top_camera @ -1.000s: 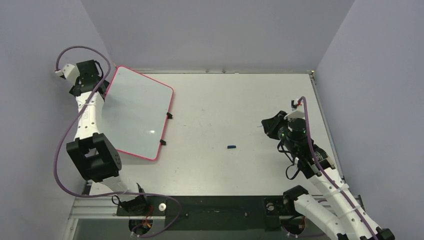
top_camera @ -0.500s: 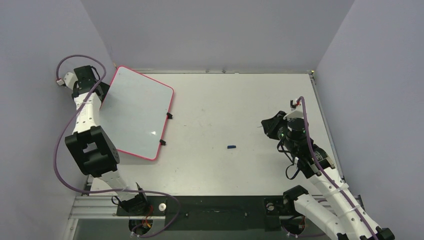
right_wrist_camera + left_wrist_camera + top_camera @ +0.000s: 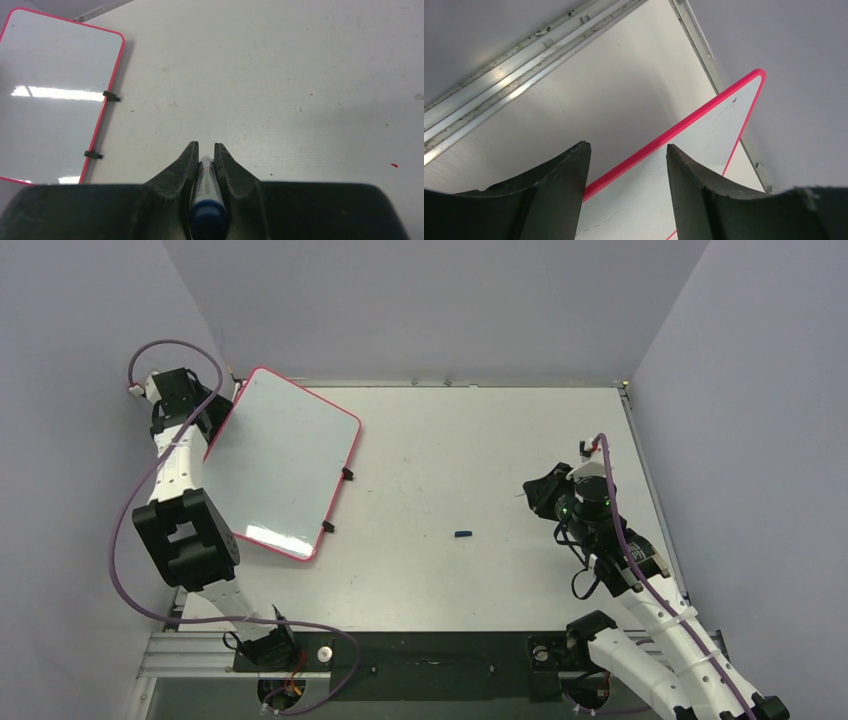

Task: Write a sentence on the whiteboard
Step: Move the whiteboard stand to the center of the board.

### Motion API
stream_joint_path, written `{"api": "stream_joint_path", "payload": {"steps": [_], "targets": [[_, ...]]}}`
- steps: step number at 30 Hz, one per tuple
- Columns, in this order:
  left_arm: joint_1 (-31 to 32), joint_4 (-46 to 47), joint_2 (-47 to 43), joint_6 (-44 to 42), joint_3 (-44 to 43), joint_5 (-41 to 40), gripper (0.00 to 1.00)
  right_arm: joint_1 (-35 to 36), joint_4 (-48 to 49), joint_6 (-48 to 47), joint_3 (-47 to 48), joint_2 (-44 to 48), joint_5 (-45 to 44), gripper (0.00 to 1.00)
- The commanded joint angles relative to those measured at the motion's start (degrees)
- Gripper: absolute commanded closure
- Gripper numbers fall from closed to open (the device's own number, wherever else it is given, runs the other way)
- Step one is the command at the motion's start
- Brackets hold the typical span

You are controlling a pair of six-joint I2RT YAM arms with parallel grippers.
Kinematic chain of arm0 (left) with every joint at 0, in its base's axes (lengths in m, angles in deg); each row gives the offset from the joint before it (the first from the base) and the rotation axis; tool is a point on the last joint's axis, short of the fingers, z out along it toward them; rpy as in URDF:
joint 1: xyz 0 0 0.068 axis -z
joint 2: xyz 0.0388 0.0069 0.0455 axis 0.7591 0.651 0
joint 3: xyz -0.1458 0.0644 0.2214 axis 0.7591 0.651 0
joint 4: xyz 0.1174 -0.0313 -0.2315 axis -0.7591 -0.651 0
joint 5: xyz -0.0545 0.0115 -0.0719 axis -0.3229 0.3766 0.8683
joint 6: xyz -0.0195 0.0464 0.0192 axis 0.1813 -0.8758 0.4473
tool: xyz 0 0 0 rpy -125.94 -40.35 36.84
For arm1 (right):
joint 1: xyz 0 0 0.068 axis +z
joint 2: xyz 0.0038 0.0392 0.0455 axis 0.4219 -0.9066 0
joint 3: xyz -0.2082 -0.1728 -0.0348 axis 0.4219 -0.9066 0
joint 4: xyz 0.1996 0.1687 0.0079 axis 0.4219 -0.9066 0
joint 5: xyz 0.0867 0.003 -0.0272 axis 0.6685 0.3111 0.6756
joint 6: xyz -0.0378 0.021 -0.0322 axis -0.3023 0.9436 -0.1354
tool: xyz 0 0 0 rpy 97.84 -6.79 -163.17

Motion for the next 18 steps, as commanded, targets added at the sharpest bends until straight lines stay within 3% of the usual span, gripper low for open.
{"api": "stream_joint_path", "payload": {"steps": [1, 7, 18], "targets": [[3.65, 1.20, 1.10, -0.65, 1.56, 8.72, 0.46, -0.37, 0.71, -1.07, 1.06, 0.26, -1.48, 1.00], [8.27, 3.89, -0.38, -0.46, 5.26, 9.58, 0.46, -0.43, 0.60, -1.14, 1.10, 0.39, -1.86, 1.00], [23.66, 11.59, -4.46, -6.73, 11.22, 12.85, 0.46, -0.32, -0.49, -0.95, 0.82, 2.01, -3.02, 1.00]]}}
